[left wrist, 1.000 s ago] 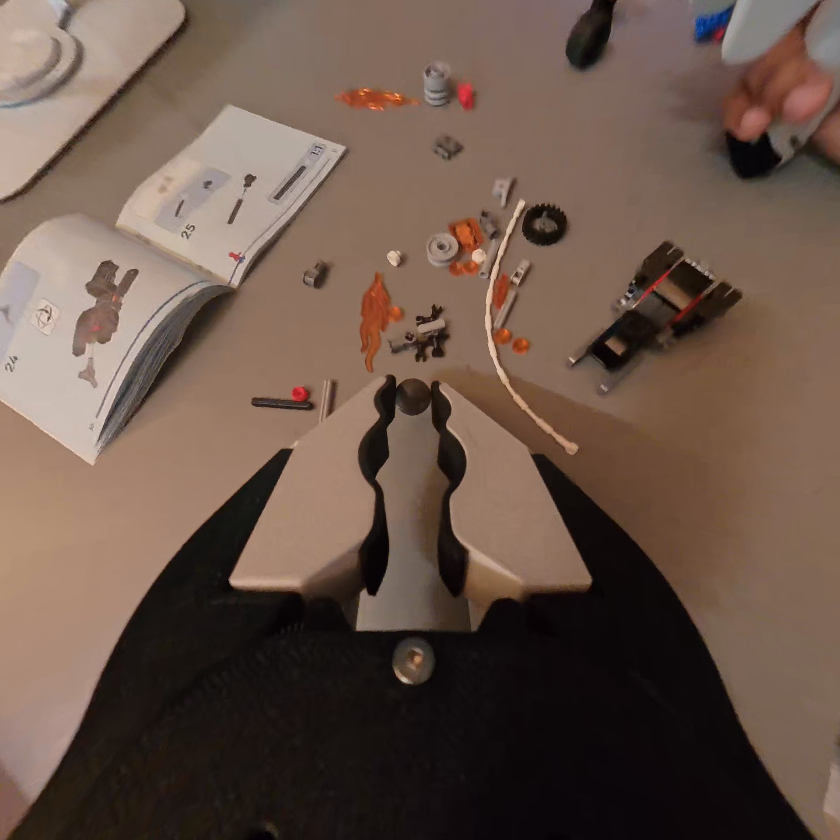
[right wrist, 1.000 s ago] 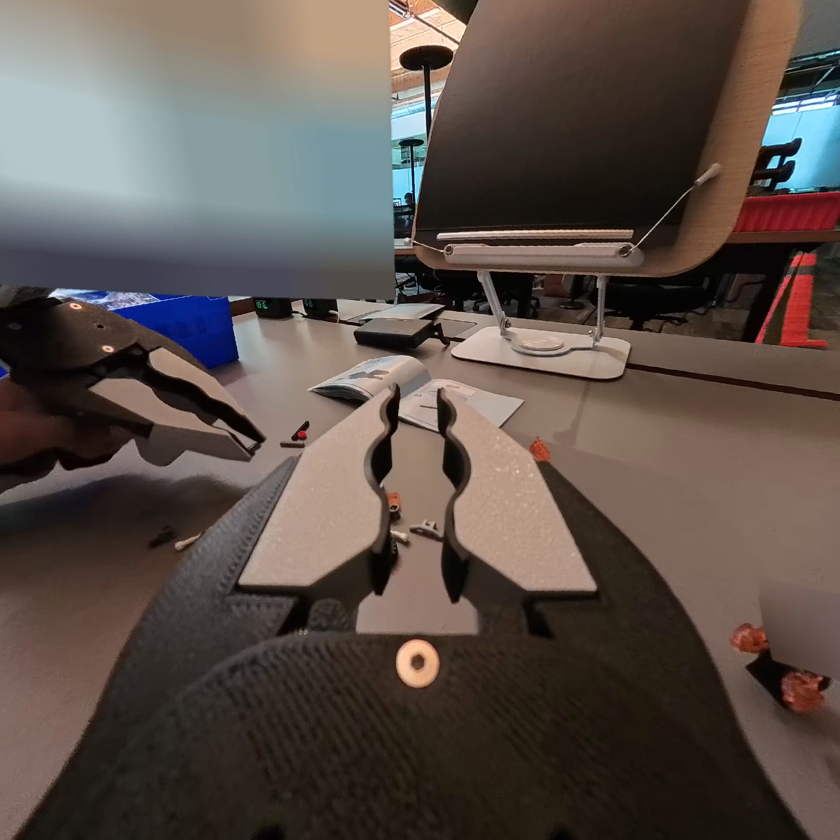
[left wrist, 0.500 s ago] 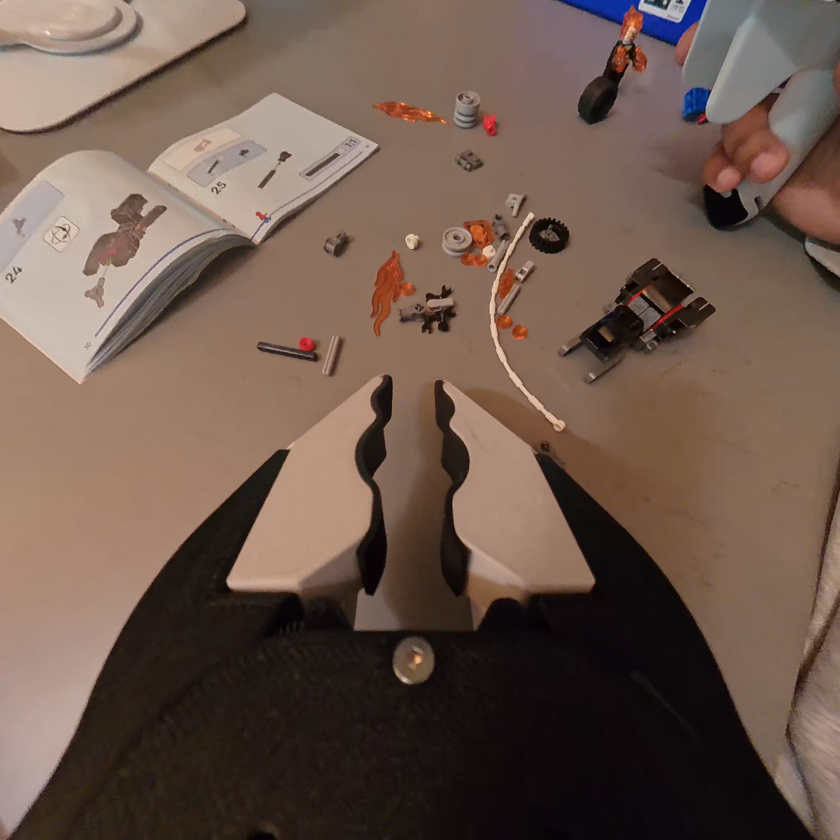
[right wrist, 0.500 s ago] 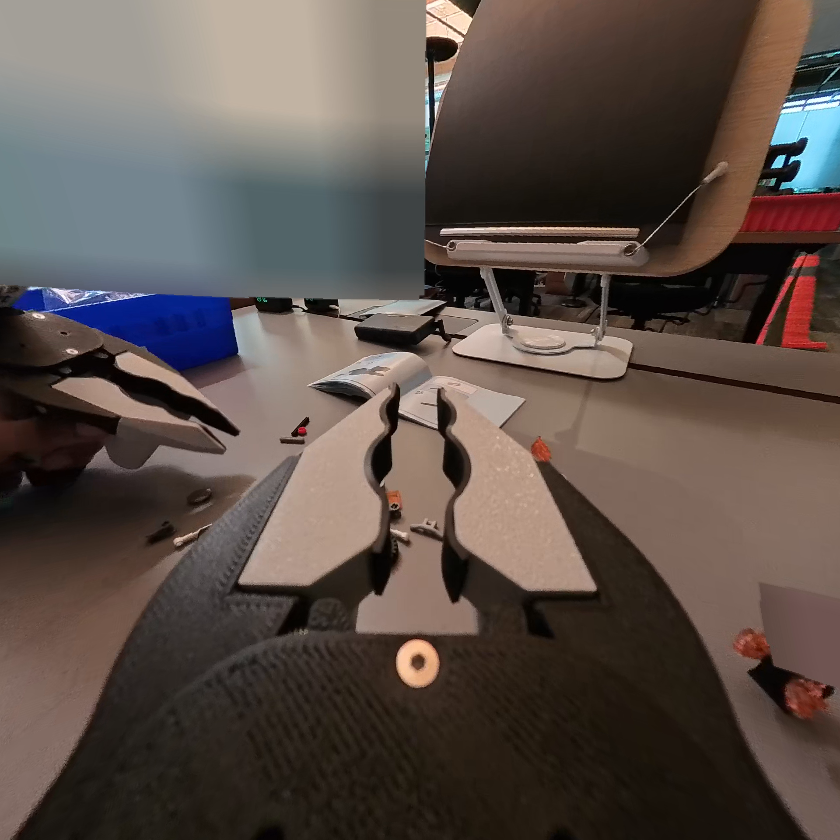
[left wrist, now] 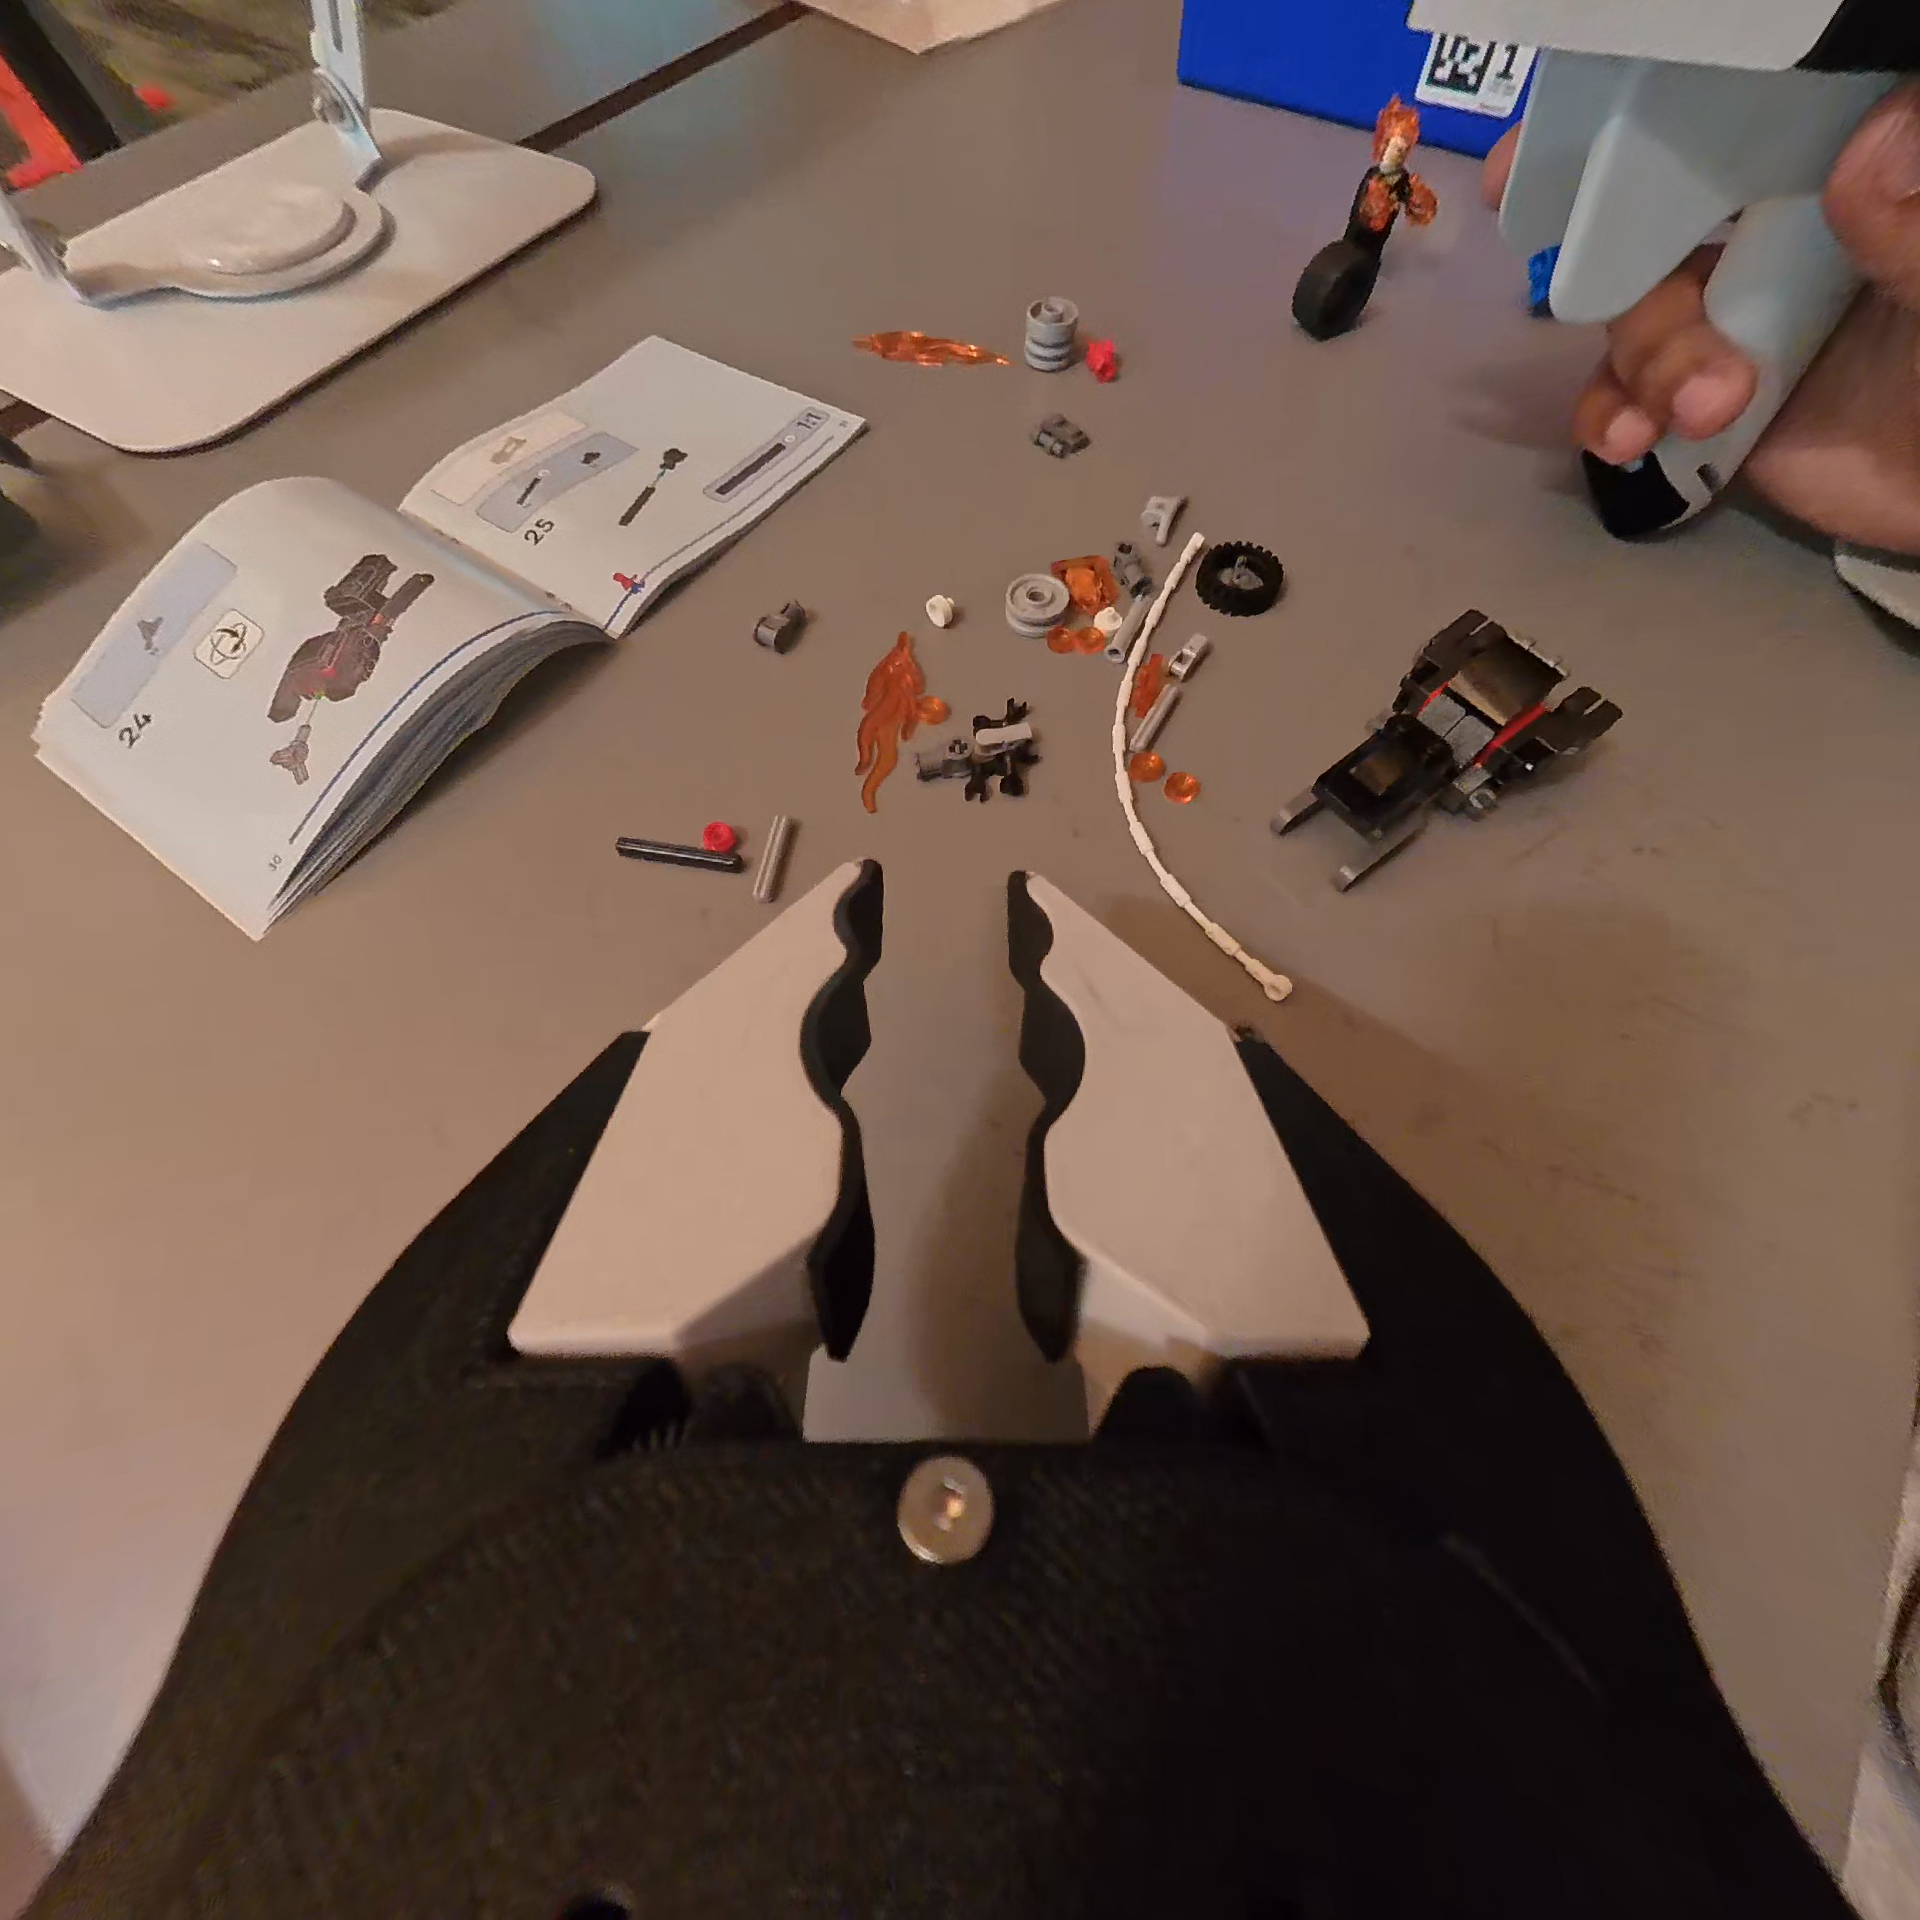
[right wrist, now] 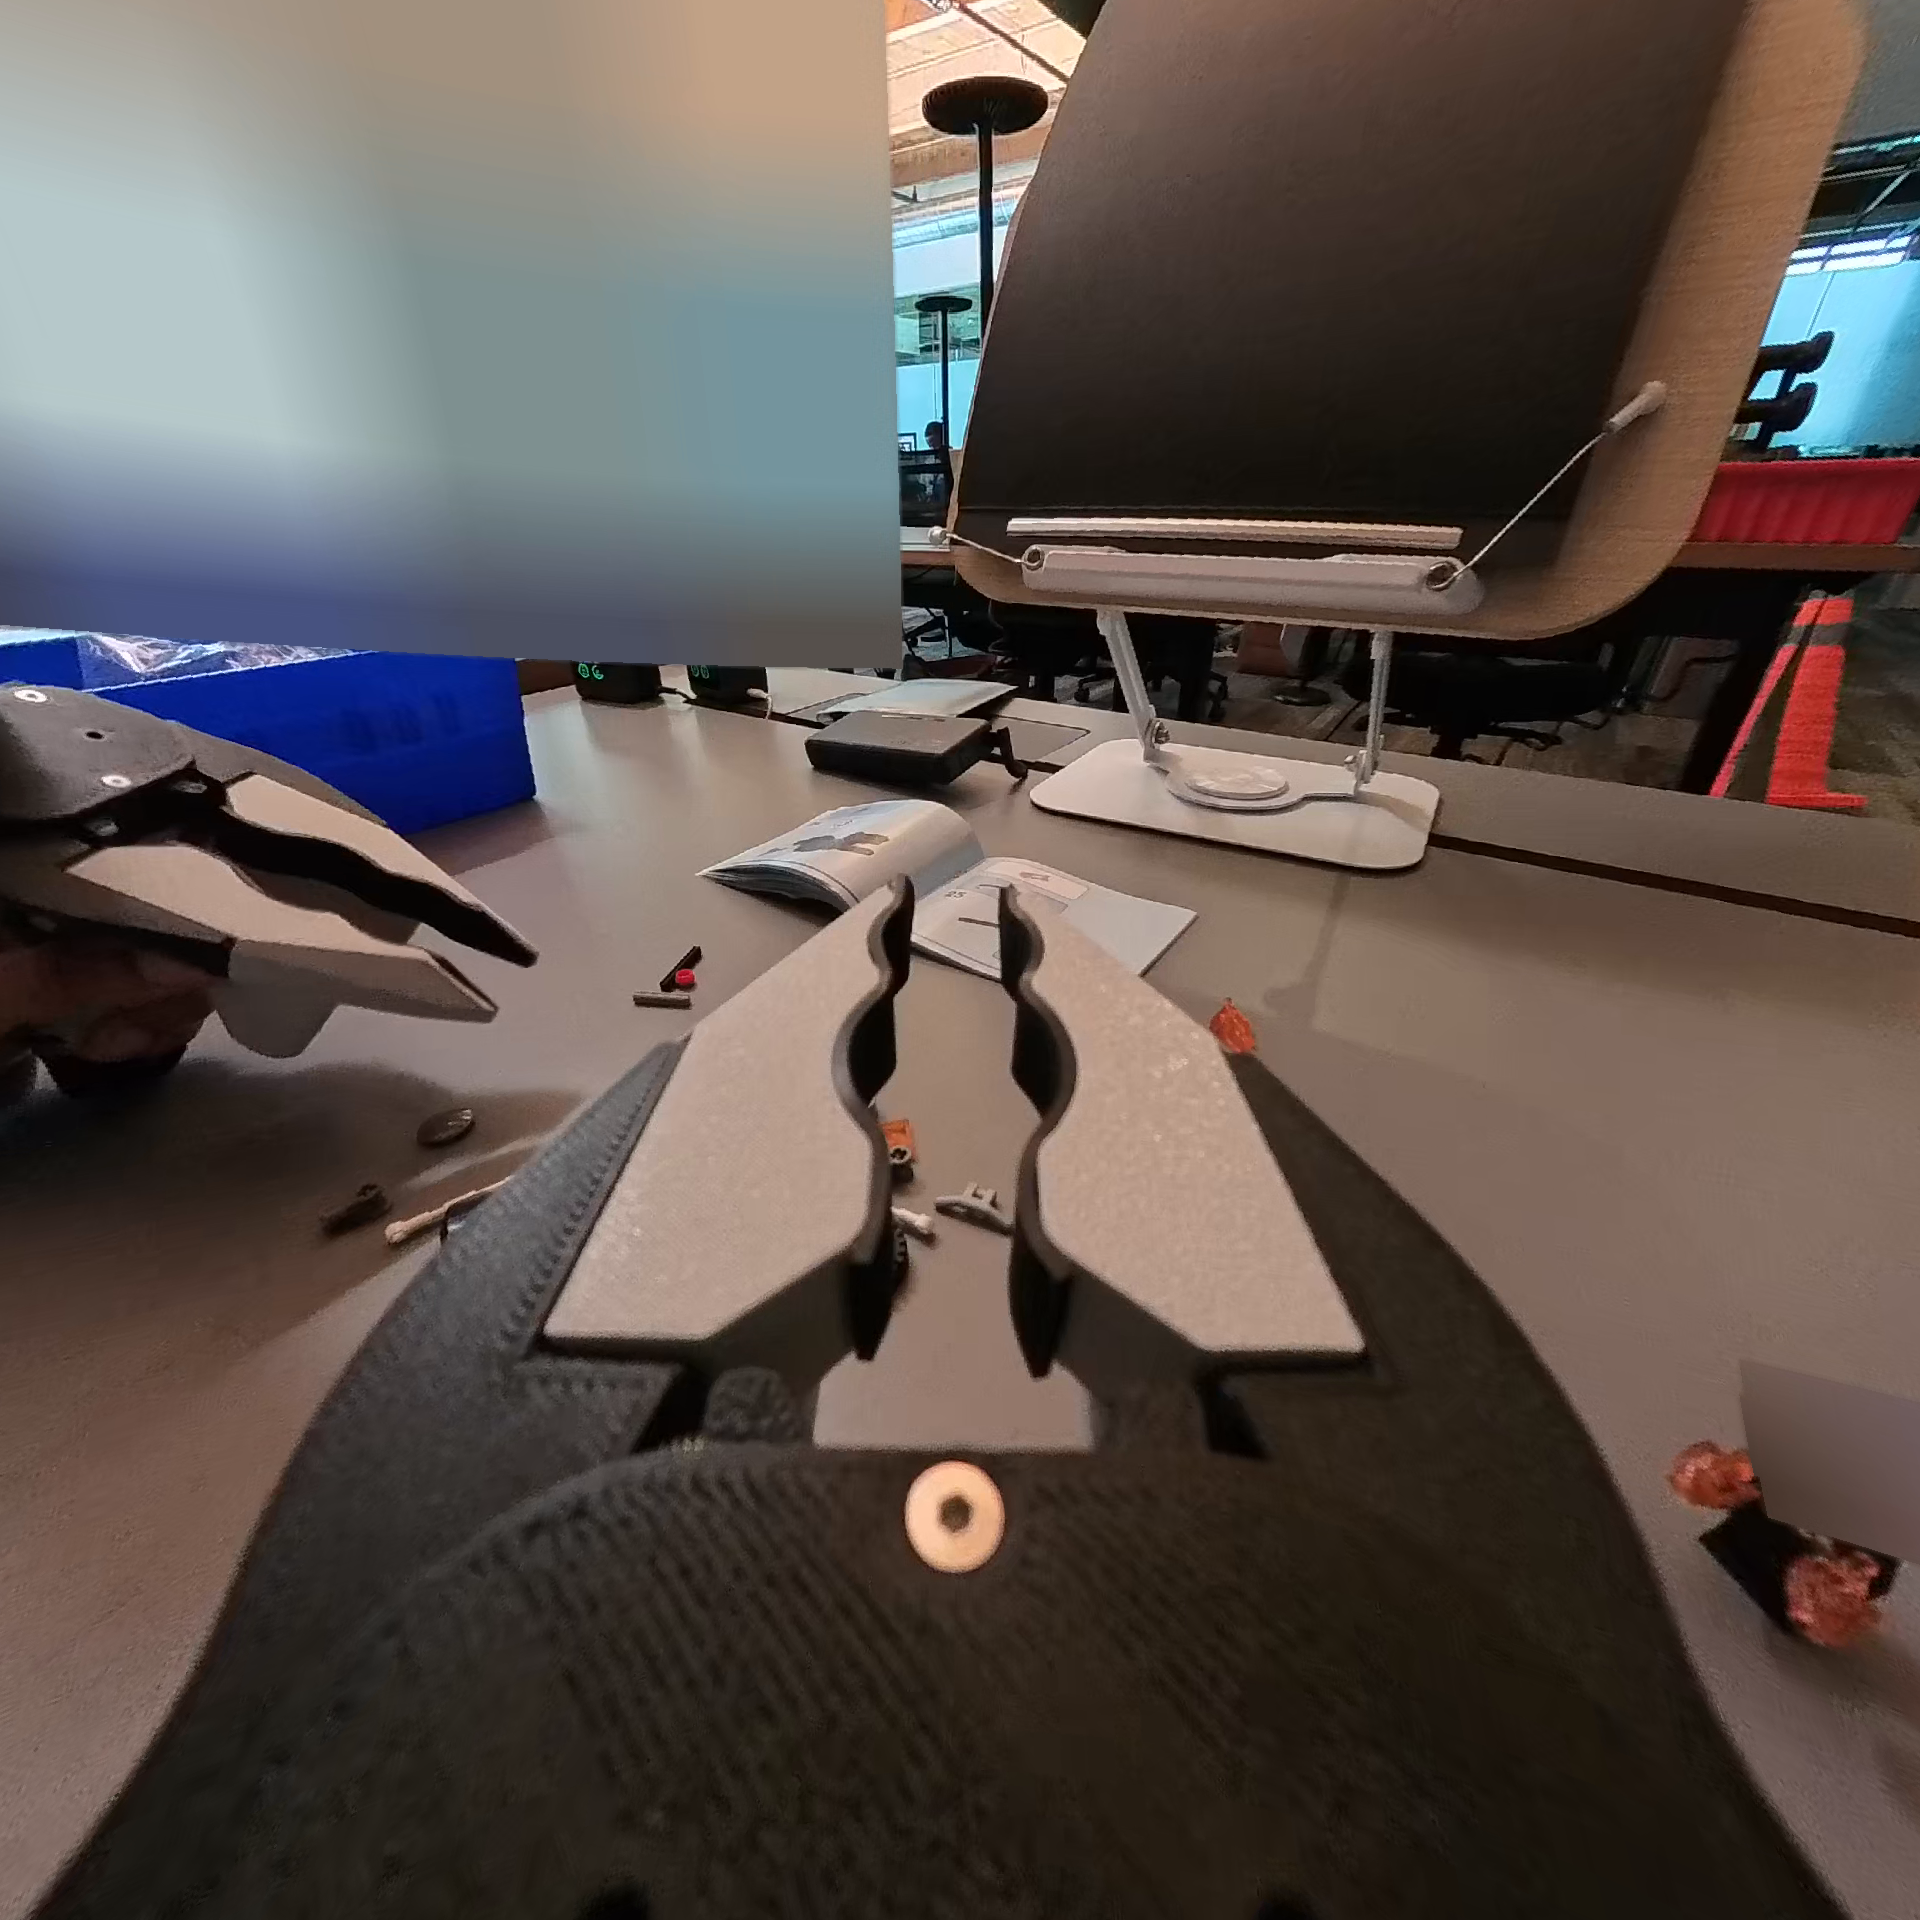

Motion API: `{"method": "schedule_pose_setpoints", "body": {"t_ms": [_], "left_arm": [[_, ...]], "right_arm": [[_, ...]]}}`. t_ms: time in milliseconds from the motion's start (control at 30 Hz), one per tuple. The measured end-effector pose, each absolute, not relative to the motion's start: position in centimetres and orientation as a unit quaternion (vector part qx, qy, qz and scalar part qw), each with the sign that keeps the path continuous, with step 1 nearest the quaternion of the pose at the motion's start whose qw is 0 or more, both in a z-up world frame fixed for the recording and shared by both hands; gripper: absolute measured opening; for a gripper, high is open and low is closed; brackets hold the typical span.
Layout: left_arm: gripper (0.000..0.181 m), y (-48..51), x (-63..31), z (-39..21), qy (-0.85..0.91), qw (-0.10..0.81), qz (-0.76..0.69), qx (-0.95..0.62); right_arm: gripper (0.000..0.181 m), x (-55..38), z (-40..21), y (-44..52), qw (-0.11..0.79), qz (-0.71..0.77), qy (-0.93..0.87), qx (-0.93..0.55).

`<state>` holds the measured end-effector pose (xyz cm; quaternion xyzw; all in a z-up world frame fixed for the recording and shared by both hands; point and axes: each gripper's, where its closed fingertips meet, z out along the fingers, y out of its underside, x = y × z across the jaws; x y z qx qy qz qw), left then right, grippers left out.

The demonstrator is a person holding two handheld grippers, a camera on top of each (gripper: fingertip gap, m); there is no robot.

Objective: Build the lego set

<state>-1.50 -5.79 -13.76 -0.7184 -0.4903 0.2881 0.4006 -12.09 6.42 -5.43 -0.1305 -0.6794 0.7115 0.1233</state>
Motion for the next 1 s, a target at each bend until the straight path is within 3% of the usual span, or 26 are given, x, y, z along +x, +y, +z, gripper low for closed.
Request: {"method": "schedule_pose_setpoints", "body": {"t_ms": [633,1000], "left_arm": [[0.026,-5.4,-1.2,-13.2,-0.480,0.437,0.265,-0.713],[0.027,-0.2,2.3,-12.0,-0.338,0.506,0.197,-0.768]], "right_arm": [[0.015,-12.0,-5.4,6.4,0.126,0.711,-0.682,-0.117],[0.015,-11.9,-5.5,6.2,0.131,0.709,-0.686,-0.103]]}}
